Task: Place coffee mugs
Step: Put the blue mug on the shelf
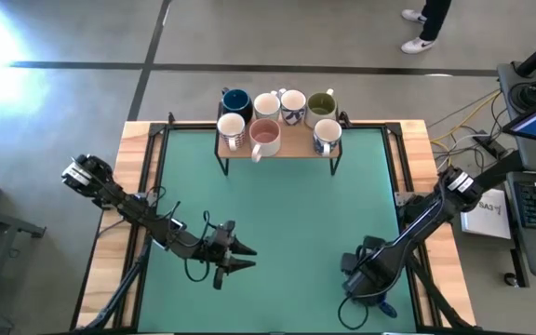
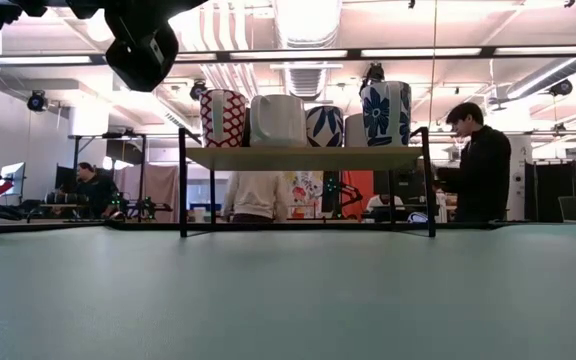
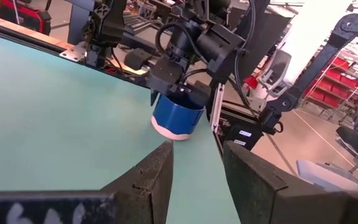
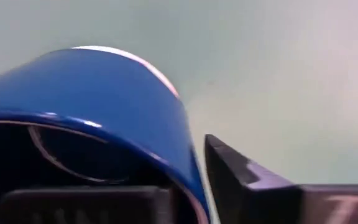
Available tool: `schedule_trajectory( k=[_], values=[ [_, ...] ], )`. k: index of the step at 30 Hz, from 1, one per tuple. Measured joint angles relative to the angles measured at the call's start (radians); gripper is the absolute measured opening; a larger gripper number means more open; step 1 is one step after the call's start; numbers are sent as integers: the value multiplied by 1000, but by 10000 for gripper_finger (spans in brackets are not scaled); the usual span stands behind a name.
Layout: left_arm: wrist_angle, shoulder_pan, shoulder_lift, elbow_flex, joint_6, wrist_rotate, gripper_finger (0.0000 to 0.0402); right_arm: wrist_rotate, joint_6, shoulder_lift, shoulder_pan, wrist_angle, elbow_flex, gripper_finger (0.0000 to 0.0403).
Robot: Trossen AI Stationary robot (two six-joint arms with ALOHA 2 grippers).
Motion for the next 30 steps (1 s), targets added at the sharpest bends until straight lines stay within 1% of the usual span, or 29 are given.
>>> schedule_trajectory(
  k=[2, 4, 10, 17, 26, 30],
  values=[
    [0, 0, 0, 0, 0, 0, 123, -3, -21, -1, -13, 9, 0, 29],
    [0, 0, 0, 0, 0, 0, 123, -2, -42, -1, -29, 7, 6, 18],
    [0, 0, 0, 0, 0, 0, 123, 6, -169, -1, -140, 15, 50, 16],
    [0, 0, 0, 0, 0, 0, 123, 9, -297, -1, -329, 18, 82, 15],
    [-3, 0, 0, 0, 16, 0, 123, 14, -446, 2, -577, 76, 103, 14],
    [-9, 0, 0, -1, 15, 0, 123, 50, -475, 19, -659, 82, 118, 14]
  ],
)
